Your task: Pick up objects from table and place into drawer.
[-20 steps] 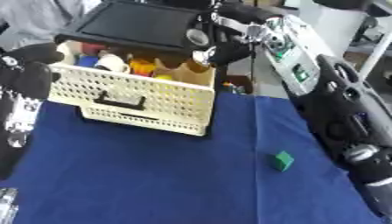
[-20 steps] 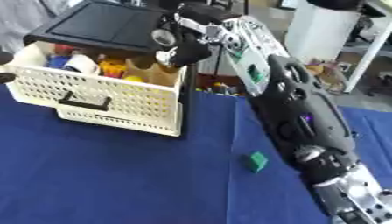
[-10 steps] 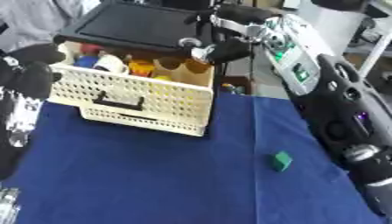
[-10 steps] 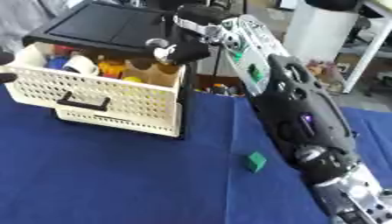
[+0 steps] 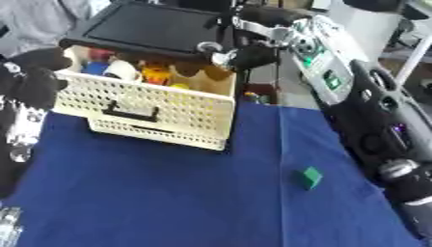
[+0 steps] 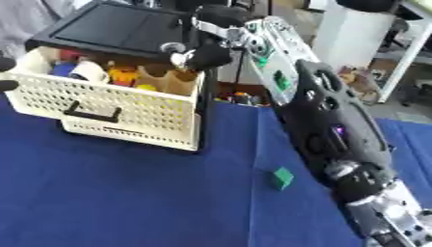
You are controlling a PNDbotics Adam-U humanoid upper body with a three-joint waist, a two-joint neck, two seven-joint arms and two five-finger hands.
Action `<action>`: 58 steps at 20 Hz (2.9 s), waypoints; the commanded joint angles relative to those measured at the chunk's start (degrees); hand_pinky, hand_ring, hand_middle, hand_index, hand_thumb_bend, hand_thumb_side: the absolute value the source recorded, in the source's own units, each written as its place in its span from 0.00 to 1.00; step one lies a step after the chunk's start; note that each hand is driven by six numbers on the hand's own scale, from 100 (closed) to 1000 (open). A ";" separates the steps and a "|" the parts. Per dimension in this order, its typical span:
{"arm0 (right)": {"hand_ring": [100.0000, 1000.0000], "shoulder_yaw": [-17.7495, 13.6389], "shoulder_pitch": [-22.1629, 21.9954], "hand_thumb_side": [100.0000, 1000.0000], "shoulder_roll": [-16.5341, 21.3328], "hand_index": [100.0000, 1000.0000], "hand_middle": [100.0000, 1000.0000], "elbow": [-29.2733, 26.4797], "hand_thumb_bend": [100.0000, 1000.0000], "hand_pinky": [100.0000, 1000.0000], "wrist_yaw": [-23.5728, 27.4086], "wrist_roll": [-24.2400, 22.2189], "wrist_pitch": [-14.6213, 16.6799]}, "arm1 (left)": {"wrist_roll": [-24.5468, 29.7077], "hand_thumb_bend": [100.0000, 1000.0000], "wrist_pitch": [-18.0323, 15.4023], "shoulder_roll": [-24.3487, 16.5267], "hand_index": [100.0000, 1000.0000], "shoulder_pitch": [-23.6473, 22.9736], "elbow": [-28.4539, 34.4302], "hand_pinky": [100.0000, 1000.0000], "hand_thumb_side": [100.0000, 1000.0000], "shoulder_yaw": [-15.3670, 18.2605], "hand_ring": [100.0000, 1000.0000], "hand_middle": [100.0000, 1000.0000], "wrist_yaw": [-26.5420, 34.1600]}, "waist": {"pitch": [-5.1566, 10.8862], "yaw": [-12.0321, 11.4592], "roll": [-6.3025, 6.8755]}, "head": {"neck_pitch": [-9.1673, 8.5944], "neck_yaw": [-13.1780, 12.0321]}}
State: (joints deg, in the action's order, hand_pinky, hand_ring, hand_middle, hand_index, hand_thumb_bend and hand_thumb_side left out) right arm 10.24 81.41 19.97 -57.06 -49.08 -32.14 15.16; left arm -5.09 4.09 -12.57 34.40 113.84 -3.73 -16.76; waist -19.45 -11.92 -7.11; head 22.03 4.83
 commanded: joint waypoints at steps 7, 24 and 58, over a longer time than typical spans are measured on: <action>0.54 1.20 -0.97 0.78 0.71 0.91 0.63 -2.05 0.01 0.27 11.01 -7.97 -0.77 | 0.29 0.40 0.10 -0.19 0.78 1.05 0.75 0.75 0.85 0.06 0.81 0.66 0.02 | 1.07 0.12 0.37 | -0.15 -0.71; 0.57 1.28 -1.16 0.76 1.15 0.91 0.64 -4.71 0.00 0.28 10.76 -5.42 -0.95 | 0.82 0.39 0.20 0.01 0.78 0.85 0.75 0.75 0.85 -0.05 0.82 0.66 0.12 | 0.83 0.21 0.20 | -0.35 -0.93; 0.50 -12.64 -11.74 0.76 10.20 0.81 0.52 -41.44 0.00 0.20 23.90 15.69 -16.92 | 11.06 0.09 3.05 -13.59 0.51 8.13 -2.17 0.13 1.00 -1.86 0.20 0.28 -13.66 | 1.59 3.30 5.30 | 2.22 -4.92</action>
State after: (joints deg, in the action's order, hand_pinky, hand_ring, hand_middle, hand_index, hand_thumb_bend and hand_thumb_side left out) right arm -1.47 68.87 28.56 -96.36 -25.10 -17.61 -0.82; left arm 4.89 7.11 -23.51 41.35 111.88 -5.11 -29.25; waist -19.41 -8.60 -2.02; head 23.83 0.14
